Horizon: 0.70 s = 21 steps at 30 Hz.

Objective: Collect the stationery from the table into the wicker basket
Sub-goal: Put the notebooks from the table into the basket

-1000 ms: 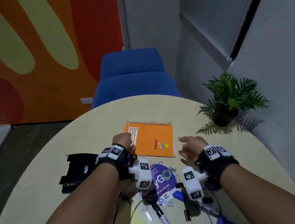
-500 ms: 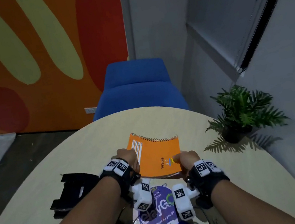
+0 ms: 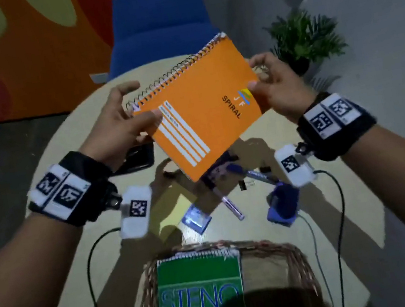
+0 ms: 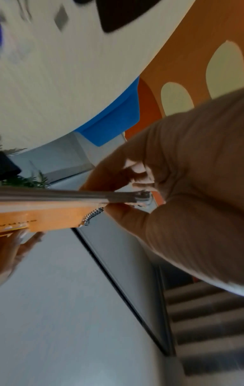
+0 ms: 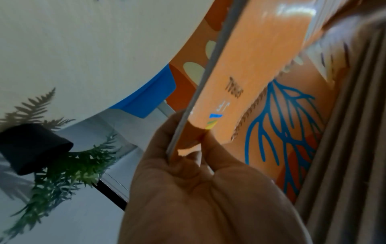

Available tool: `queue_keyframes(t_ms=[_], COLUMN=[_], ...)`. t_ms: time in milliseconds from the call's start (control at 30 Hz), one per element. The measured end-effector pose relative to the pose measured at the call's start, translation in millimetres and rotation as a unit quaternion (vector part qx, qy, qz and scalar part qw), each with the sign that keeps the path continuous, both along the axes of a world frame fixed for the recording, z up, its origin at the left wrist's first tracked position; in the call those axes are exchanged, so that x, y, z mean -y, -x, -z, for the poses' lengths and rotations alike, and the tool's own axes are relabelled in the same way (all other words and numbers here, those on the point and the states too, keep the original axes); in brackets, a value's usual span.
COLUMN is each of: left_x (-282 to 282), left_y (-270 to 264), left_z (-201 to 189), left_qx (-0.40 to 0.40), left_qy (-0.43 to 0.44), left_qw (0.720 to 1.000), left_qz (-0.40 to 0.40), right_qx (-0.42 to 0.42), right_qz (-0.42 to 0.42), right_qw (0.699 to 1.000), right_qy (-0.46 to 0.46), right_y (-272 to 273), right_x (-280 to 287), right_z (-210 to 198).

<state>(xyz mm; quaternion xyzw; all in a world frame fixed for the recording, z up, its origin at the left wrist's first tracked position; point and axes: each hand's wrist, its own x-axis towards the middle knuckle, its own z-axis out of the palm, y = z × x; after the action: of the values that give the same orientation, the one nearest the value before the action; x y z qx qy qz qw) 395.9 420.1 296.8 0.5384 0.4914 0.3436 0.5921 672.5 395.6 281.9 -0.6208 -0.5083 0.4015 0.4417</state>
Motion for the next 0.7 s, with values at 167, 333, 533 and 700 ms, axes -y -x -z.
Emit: queue_keyframes(t_ms=[167, 333, 533, 700], left_x=[119.3, 221.9, 276.8, 285.7], left_y=[61.4, 99.4, 116.5, 109.1], left_z=[25.2, 72.4, 87.3, 91.1], left_qx=[-0.082, -0.21, -0.269, -0.445], left_qy=[0.03, 0.021, -0.051, -0.113], left_qw=[0.987, 0.934, 0.913, 0.841], left_qz=[0.138, 0.288, 0.302, 0.286], right_qx=[0.024, 0.094, 0.161, 0.245], right_qz=[-0.185, -0.291, -0.269, -0.189], right_qw=[0.98, 0.936, 0.933, 0.94], right_qy=[0.066, 0.171, 0.176, 0.146], right_y=[35.1, 87.4, 126.5, 151.5], right_x=[85.8, 144.5, 188.5, 215.7], right_z=[-5.4, 38.6, 80.4, 108.6])
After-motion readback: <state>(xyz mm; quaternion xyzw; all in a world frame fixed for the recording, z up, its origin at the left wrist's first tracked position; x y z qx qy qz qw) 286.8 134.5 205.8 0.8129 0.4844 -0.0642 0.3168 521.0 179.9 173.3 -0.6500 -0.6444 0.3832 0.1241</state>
